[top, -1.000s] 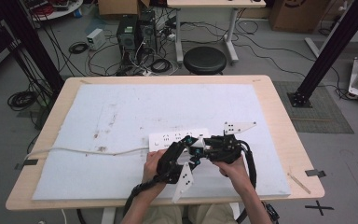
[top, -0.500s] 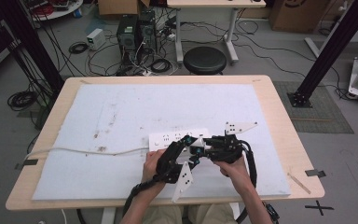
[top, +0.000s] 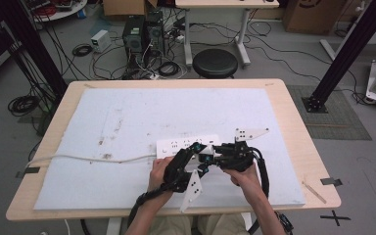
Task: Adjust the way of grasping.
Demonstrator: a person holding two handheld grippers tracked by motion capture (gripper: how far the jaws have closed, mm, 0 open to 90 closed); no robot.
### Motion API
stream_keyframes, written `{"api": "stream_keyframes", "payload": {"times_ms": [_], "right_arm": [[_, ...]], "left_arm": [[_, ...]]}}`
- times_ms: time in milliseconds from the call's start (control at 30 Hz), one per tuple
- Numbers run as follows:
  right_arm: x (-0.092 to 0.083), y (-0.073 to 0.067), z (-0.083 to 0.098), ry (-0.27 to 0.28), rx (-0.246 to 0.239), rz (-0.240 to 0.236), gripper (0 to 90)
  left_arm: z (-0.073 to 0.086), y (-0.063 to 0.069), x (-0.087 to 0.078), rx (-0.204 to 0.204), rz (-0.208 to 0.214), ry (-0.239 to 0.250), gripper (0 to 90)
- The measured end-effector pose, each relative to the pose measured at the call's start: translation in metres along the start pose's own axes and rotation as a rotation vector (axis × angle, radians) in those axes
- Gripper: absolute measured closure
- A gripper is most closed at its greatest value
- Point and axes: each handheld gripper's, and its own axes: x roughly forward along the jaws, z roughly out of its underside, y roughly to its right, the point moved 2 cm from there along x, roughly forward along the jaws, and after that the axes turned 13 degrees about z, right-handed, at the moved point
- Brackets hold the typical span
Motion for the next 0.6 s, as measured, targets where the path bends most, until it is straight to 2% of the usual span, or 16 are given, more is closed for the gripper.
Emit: {"api": "stream_keyframes", "payload": {"times_ms": [100,333,433,500,600], "right_arm": [[0.0001,0.0002,0.0007,-0.015,0.014,0.004,63.2],[0.0008,0.0001,0.0012,-0.022,-0.006,0.032,63.3],[-0.0001,0.0008,0.0016,-0.018,0.008,0.030,63.3],[-0.0012,0.0017,0.0013,-0.005,0.010,0.032,63.3],[-0.0030,0.0028,0.0012,0.005,0.013,0.028,63.4]], "left_arm": [[0.0003,0.0003,0.0005,-0.007,0.003,-0.002,42.3],[0.0010,-0.0017,0.0014,-0.046,0.023,-0.020,40.5],[0.0012,-0.0035,0.0009,-0.069,0.010,-0.028,35.1],[0.0020,-0.0055,0.0003,-0.089,0.018,-0.021,28.8],[0.0029,-0.0065,-0.0016,-0.097,0.043,-0.011,25.8]]}}
